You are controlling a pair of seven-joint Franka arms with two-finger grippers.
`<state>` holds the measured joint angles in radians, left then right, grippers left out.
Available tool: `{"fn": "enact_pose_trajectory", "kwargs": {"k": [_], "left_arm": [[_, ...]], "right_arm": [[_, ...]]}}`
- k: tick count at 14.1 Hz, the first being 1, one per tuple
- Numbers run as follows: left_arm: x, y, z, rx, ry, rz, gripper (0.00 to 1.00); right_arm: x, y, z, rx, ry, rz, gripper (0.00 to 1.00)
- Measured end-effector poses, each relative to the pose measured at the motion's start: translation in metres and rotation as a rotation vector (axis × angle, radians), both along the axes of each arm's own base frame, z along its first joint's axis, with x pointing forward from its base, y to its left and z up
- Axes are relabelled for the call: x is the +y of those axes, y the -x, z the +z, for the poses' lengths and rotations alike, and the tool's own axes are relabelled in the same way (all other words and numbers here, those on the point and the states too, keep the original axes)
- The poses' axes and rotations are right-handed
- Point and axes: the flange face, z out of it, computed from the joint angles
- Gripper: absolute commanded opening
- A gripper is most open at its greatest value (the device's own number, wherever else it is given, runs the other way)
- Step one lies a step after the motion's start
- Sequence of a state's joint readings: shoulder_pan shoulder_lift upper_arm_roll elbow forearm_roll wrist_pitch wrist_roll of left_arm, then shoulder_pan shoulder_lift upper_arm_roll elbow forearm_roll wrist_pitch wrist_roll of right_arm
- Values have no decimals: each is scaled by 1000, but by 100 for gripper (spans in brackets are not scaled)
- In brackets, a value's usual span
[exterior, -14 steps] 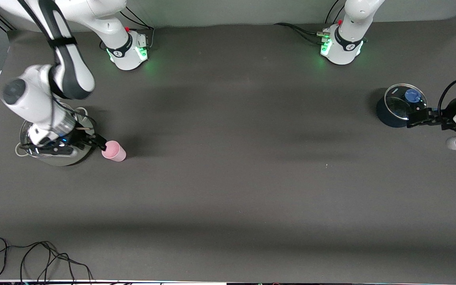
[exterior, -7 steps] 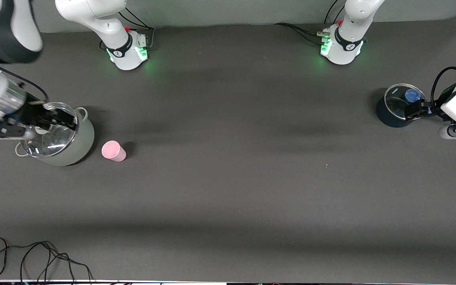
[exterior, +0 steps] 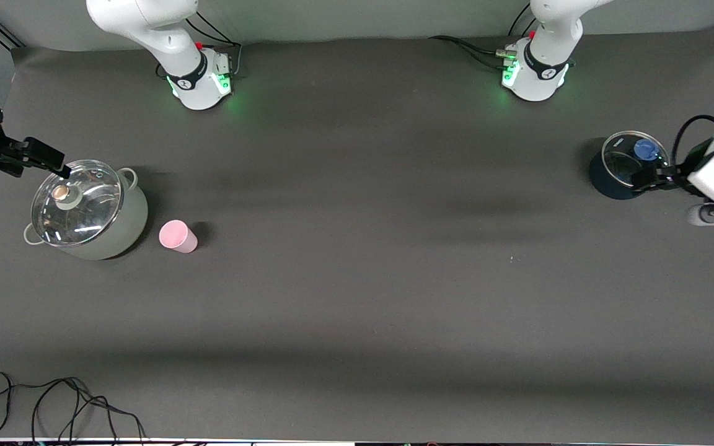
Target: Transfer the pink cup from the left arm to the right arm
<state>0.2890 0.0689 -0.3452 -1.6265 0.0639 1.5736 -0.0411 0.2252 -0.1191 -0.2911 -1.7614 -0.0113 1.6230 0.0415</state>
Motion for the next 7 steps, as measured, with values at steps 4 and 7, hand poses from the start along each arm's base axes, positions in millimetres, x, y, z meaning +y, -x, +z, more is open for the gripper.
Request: {"fn": "enact_pose_trajectory", "kwargs": {"k": [4, 7], "left_arm": [[-9, 3, 7, -18, 6, -2, 100], [-11, 2, 8, -24, 8, -3, 100]], "right_arm": [[-12, 1, -4, 18, -2, -22, 100], [-10, 1, -4, 19, -2, -18, 100]]}}
